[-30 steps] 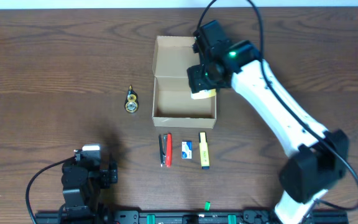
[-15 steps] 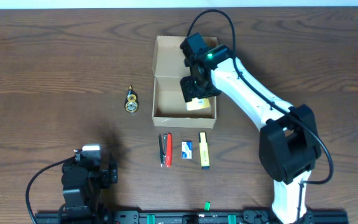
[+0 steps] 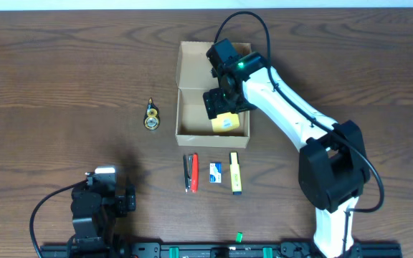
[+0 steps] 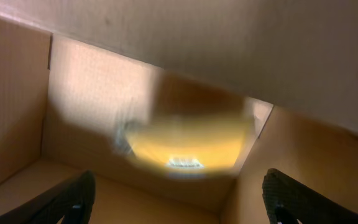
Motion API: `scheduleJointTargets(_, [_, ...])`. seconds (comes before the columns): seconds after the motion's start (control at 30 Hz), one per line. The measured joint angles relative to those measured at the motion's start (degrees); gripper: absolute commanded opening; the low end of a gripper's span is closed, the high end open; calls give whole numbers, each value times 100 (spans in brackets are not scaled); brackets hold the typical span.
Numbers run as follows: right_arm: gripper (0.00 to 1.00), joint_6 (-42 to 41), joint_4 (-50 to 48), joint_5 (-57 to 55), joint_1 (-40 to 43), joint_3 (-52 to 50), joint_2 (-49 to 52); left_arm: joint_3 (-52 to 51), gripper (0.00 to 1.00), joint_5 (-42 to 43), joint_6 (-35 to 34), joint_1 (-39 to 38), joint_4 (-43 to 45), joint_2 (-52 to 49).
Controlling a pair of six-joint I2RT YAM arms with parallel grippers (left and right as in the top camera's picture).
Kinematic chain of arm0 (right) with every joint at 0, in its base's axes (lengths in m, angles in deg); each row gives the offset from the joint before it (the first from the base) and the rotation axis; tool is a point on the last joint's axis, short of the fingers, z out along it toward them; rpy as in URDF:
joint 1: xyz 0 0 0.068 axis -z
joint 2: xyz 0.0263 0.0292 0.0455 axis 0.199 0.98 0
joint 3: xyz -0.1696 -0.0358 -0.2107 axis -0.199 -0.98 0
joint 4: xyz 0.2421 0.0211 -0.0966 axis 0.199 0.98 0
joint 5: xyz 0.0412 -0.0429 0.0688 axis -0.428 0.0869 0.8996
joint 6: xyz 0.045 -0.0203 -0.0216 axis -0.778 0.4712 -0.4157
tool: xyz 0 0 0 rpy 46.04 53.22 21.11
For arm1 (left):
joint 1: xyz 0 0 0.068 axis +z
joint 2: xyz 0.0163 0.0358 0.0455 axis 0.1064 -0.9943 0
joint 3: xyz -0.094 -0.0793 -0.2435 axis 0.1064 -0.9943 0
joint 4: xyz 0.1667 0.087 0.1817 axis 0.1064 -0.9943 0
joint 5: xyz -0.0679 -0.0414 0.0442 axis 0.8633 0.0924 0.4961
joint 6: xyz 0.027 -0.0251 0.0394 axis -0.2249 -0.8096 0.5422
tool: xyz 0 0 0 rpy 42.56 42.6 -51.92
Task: Pack container
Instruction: 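Carry the sticky-note pad into the box and release it, then move the right gripper to the yellow highlighter and grasp it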
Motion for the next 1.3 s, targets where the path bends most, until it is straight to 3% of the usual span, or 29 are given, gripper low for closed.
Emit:
scheduleJointTargets(0.27, [84, 9, -81, 2, -11, 11, 0, 0, 96, 0, 0, 0, 0, 0])
scheduleJointTargets(0.4, [82, 22, 321, 11, -116, 490, 0, 0, 95, 0, 0, 0, 0, 0])
scheduleJointTargets(0.5, [84, 20, 1141, -72, -293, 1696, -26, 0, 96, -2, 0, 0, 0, 0])
scheduleJointTargets(0.6, [95, -11, 2124, -387, -398, 2712, -179, 0, 95, -2, 0, 0, 2, 0])
scheduleJointTargets(0.83, [96, -267, 3659, -1095, -372, 3049, -1040, 0, 95, 0, 0, 0, 0, 0])
scheduleJointTargets(1.0, [98, -511, 3576, -1370, -328, 2124, -1655, 0, 95, -2, 0, 0, 2, 0])
scheduleJointTargets(1.3, [98, -1014, 1578, -909, -304, -2306, -4006, -4, 95, -2, 0, 0, 13, 0])
